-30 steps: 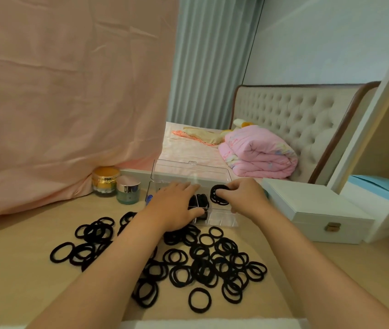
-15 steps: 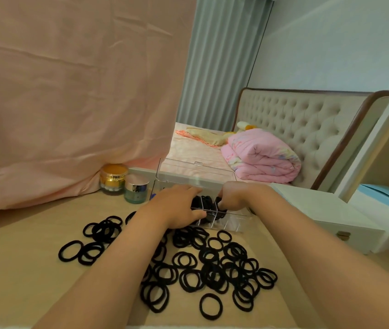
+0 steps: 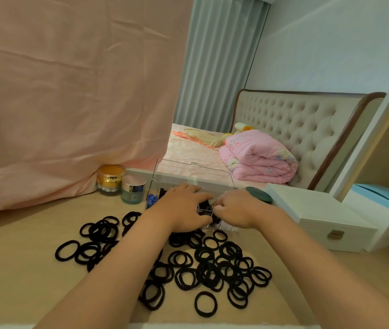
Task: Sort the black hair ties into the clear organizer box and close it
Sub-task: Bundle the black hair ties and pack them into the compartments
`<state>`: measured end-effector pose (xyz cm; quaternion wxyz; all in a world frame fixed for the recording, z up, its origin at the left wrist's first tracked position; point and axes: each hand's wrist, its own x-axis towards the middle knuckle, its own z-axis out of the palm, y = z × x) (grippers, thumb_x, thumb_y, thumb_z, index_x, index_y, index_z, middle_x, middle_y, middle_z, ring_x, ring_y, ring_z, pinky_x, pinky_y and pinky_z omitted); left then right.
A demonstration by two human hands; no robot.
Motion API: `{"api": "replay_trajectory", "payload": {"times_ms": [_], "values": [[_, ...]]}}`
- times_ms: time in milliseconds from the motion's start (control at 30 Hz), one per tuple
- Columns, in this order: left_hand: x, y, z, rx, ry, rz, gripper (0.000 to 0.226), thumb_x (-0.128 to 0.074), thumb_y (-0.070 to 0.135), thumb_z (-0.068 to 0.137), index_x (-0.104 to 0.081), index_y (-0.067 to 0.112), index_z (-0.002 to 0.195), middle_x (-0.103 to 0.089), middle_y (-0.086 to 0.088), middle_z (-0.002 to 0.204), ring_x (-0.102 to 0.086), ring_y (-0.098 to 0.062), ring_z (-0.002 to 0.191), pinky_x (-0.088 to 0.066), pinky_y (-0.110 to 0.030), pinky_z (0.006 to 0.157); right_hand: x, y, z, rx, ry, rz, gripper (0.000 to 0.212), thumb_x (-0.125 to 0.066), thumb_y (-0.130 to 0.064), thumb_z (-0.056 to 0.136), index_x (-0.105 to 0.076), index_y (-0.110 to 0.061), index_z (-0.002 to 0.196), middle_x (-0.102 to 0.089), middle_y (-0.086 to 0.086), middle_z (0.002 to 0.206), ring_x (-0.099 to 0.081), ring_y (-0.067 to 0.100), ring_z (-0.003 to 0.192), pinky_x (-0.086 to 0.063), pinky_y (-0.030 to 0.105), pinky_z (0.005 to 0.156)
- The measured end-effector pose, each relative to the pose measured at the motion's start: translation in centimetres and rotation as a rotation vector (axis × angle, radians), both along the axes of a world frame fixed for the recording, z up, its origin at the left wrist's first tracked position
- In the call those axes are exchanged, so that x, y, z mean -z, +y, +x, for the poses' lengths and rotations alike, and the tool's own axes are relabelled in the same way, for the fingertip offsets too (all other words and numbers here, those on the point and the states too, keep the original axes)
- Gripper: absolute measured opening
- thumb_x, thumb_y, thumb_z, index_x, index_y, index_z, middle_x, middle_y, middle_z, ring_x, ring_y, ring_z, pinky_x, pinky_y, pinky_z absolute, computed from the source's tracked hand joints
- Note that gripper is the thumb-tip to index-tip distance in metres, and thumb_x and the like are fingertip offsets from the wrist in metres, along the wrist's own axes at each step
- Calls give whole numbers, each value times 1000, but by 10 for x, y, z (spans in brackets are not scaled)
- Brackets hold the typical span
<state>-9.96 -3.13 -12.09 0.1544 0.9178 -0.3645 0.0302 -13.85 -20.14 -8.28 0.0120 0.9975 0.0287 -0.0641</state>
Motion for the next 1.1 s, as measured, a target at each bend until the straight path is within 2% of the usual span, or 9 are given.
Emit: {"api": "replay_trajectory", "payload": {"times_ms": [133, 333, 400, 500, 567, 667, 833, 967, 1100], "values": [[0, -2, 0, 1, -8, 6, 67, -51, 57, 94, -27, 43, 154, -24, -1, 164, -18, -23, 150, -17, -47, 120, -8, -9, -12, -8, -221, 288, 36, -47, -22, 88, -80, -23, 104, -74, -6, 114, -64, 16, 106, -49, 36, 99], [4, -7, -3, 19, -40, 61, 67, -52, 57, 93, -29, 41, 154, -24, -1, 164, -18, -23, 150, -17, -46, 121, 11, -8, -30, -157, -203, 21, 49, -37, -31, 78, -78, -29, 105, -72, -10, 114, -58, 9, 112, -23, 36, 117], [4, -8, -4, 22, -50, 71, 67, -52, 58, 93, -28, 41, 154, -23, 0, 164, -17, -23, 150, -16, -45, 121, 15, -11, -31, -150, -192, 84, 52, -36, -30, 79, -75, -33, 113, -70, -12, 121, -55, 8, 119, -21, 32, 117], [1, -10, -6, 29, -59, 71, 70, -53, 56, 92, -26, 40, 155, -22, 1, 165, -16, -22, 150, -16, -44, 121, 6, -18, -42, -54, -315, 403, 42, -47, -14, 91, -75, -30, 118, -68, -20, 119, -63, 7, 106, -46, 22, 100], [-2, -13, -9, 39, -96, 25, 69, -55, 54, 90, -31, 38, 153, -25, 1, 161, -18, -21, 147, -23, -43, 120, 0, -25, -53, -3, -411, 488, 36, -52, -9, 93, -77, -32, 105, -66, -24, 101, -64, 4, 86, -48, 15, 79], [-12, -20, -19, 78, -199, -35, 49, -57, 45, 88, -51, 35, 135, -45, 5, 134, -38, -16, 122, -41, -34, 98, -2, -34, -64, -11, -327, 476, 30, -57, -13, 91, -76, -36, 88, -70, -16, 89, -62, 3, 75, -51, 21, 71], [-32, -28, -51, 116, -94, 29, 6, -56, 33, 87, -57, 33, 93, -58, 13, 93, -56, -12, 85, -43, -28, 70, -1, -38, -75, -48, -118, 339, 24, -62, -17, 92, -78, -29, 104, -71, -13, 104, -59, -5, 76, -43, 8, 65], [-31, -18, -68, 53, 34, 166, 6, -56, 39, 90, -54, 35, 85, -57, 12, 82, -52, -7, 74, -40, -25, 63, 8, -28, -73, 8, -137, 306, 21, -64, -35, 95, -78, -24, 107, -73, -8, 104, -67, 8, 92, -58, 31, 85], [-20, -6, -86, -72, 95, 321, 32, -52, 59, 90, -58, 30, 99, -59, 10, 89, -56, -11, 83, -46, -29, 71, 21, -18, -72, 126, -30, 121, 37, -67, -49, 90, -74, -17, 106, -72, 1, 95, -68, 17, 87, -60, 37, 82]]}}
